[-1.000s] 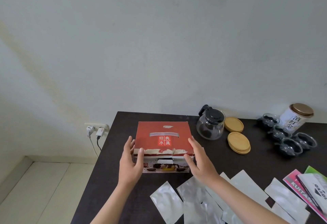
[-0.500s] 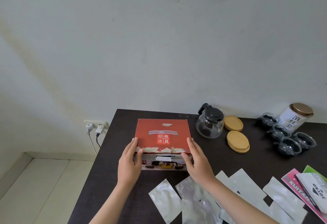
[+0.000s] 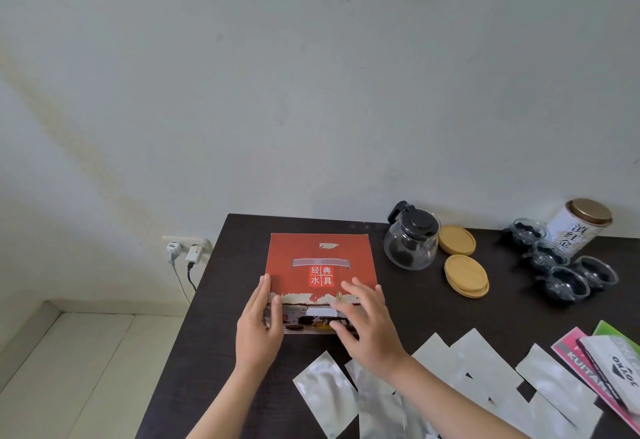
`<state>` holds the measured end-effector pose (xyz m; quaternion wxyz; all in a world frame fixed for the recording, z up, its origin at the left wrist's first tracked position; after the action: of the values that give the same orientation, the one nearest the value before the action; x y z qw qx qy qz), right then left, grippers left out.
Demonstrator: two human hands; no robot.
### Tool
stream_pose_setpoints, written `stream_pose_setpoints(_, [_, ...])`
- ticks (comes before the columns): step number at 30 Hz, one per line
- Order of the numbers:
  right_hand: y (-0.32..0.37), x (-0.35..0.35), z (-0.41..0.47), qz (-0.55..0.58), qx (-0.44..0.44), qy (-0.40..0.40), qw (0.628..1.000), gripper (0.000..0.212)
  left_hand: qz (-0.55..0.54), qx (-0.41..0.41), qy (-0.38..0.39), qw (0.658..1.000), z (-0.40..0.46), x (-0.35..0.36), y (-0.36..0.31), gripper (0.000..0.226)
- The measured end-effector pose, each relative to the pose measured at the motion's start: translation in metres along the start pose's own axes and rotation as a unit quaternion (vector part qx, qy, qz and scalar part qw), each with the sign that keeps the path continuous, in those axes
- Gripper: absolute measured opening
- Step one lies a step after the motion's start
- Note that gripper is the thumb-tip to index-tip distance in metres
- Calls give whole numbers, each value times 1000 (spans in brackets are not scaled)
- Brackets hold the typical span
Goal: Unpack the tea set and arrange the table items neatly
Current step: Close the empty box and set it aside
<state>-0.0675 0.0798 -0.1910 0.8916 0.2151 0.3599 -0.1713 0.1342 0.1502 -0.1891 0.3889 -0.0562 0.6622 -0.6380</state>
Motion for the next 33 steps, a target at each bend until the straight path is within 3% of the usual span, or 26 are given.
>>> stream_pose_setpoints(3, [0, 8, 4, -2, -12, -19, 1000, 12, -7, 11, -5, 1000, 0, 1, 0, 48])
stream_pose_setpoints(15, [-2, 8, 8, 1, -12, -31, 999, 13, -1, 29, -10, 1000, 1, 2, 3, 51])
stream_pose_setpoints(18, [-2, 7, 7, -2, -14, -26, 1000, 25, 0, 31, -12, 999, 1, 1, 2, 49])
stream_pose_setpoints(21, [-2, 7, 4, 3, -22, -16, 1000, 12, 4, 29, -11, 1000, 1, 2, 2, 50])
stream_pose_setpoints(27, [1, 7, 11, 22, 35, -45, 998, 14, 5, 30, -8, 999, 1, 2, 2, 53])
stream_pose_setpoints(30, [2, 1, 16, 14, 117, -40, 992, 36, -3, 25, -3, 1000, 0, 2, 1, 52])
stream_pose_setpoints(33, [-4, -3, 19, 3, 247, 15, 969, 86, -18, -9, 16, 1000, 1, 2, -2, 57])
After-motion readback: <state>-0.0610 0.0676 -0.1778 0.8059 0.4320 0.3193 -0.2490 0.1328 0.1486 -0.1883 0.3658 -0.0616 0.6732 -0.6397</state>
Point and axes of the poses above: each hand's wrist, its own z-axis towards the middle knuckle, its own x-axis out of the palm, y = z × x, the point moved 1 cm from there along z, towards the middle knuckle, and after that the axes turned 7 degrees about -x, right-handed, at the moved point
